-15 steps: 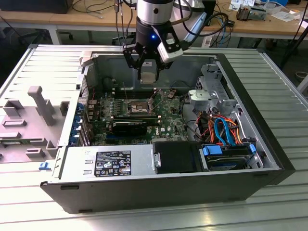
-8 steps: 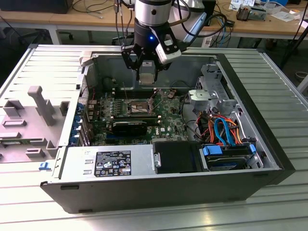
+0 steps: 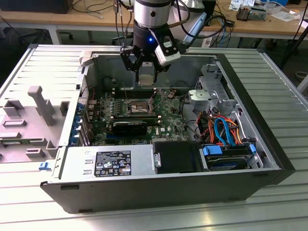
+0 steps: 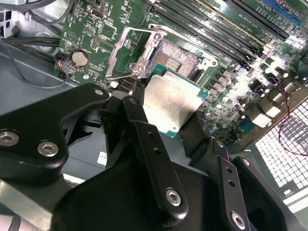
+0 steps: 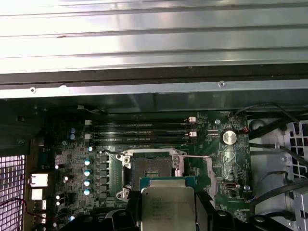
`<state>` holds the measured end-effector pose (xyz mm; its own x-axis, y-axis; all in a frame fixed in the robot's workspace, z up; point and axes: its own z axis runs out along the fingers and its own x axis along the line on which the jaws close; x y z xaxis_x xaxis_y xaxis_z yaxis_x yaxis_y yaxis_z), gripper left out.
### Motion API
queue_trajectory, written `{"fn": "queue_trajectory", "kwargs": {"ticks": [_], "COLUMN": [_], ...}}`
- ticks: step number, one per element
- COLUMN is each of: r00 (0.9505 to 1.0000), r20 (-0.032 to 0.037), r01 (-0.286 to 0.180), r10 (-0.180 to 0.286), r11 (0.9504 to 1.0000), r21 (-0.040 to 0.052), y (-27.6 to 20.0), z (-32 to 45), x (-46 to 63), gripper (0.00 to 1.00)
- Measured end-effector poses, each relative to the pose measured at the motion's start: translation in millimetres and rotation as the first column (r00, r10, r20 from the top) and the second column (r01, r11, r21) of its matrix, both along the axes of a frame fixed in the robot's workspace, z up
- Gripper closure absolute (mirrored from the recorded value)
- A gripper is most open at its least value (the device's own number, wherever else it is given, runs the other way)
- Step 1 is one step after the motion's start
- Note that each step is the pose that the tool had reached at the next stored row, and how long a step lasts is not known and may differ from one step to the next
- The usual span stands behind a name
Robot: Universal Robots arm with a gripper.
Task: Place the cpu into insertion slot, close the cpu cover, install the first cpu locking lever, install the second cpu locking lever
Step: 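Place the cpu into insertion slot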
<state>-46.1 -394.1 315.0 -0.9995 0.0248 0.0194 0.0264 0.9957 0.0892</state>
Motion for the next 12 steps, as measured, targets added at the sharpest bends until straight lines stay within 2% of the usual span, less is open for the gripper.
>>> {"fn": "queue_trajectory", "kwargs": {"ticks": [6,12], "r00": [1.0000,0.9997], "r20": [0.0000,0.0000], "r01": [0.002,0.023], "r10": [-0.002,-0.023], "r11": [1.0000,0.9997], "r21": [0.0000,0.0001], "y": [0.0,0.0], "z": [-0.1,-0.1], "x": [0.0,0.0], "gripper": [0.46,0.46]}}
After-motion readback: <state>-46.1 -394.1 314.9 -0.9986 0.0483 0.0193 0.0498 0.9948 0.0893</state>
